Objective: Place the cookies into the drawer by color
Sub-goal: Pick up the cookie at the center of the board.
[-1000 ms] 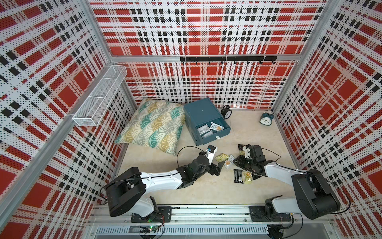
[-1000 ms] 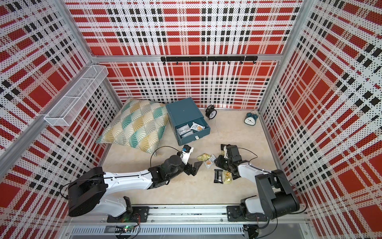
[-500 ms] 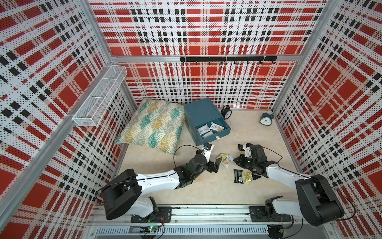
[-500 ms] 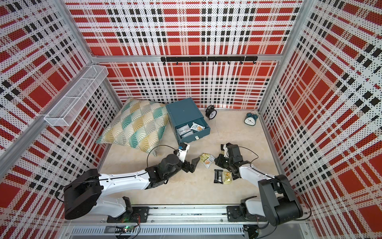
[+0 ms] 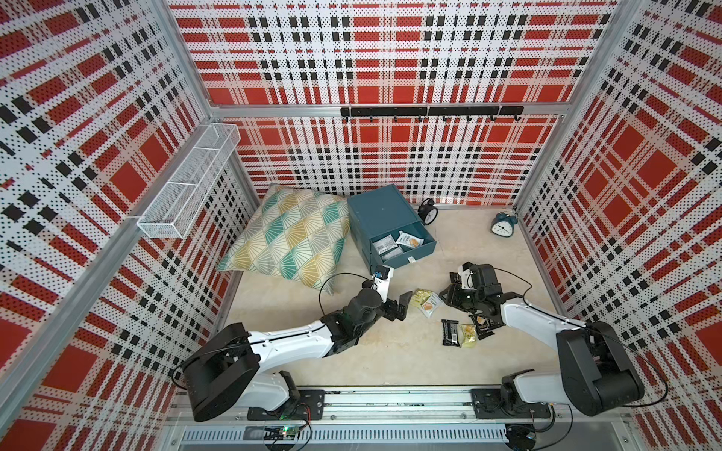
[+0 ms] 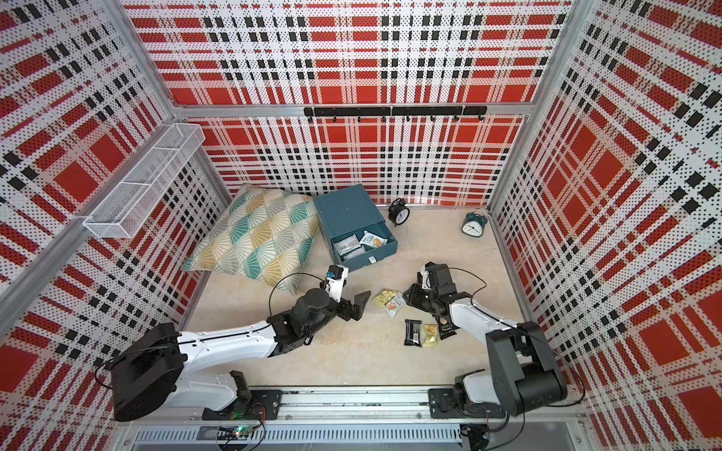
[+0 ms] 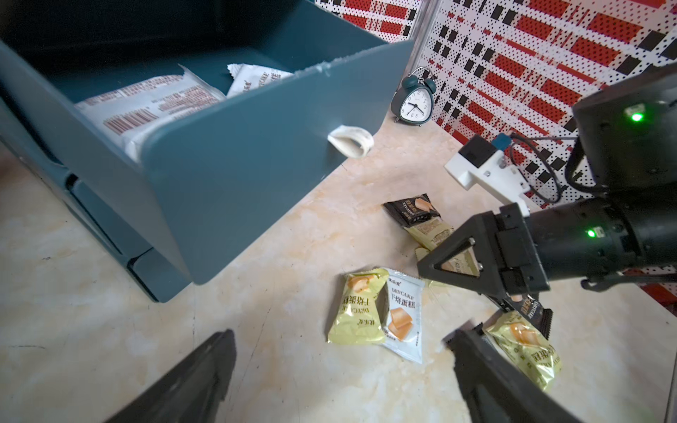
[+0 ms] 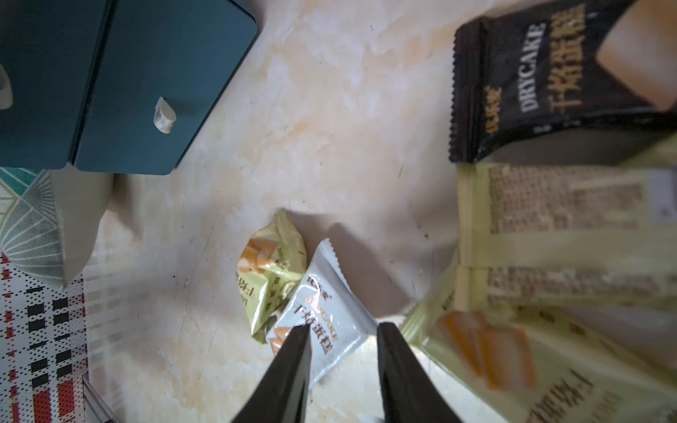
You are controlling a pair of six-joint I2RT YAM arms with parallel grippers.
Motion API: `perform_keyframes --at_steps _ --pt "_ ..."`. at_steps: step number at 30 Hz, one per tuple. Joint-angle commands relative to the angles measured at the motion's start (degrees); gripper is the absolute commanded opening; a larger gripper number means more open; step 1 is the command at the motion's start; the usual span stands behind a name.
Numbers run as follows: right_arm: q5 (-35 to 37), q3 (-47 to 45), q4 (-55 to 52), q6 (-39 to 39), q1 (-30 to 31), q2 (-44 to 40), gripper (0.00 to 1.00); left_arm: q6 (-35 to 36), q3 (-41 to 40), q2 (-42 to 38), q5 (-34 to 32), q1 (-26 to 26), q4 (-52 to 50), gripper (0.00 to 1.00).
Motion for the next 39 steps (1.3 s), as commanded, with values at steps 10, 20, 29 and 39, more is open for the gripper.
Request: perform_keyframes --at_steps 10,20,29,39 --pt "-8.47 0.48 6.61 -1.41 -0.90 11.52 0.37 0.00 -0.45 -0.30 0.39 0.08 1.57 0.99" --pt "-13.06 -2.63 10.19 1.40 -0.96 7.76 0.03 0.25 -0.27 0.16 0.15 -0.13 1.57 0.99" --pt "-14.00 -3.81 7.19 2.03 -0.95 -0.71 0.00 0.44 -0.61 -0.80 -1.11 -0.67 1.61 0.99" --pt "-13.20 -2.92 0.04 2.69 -0.87 -13.01 0.00 0.03 -1.91 -3.27 -3.13 -1.03 2.28 0.98"
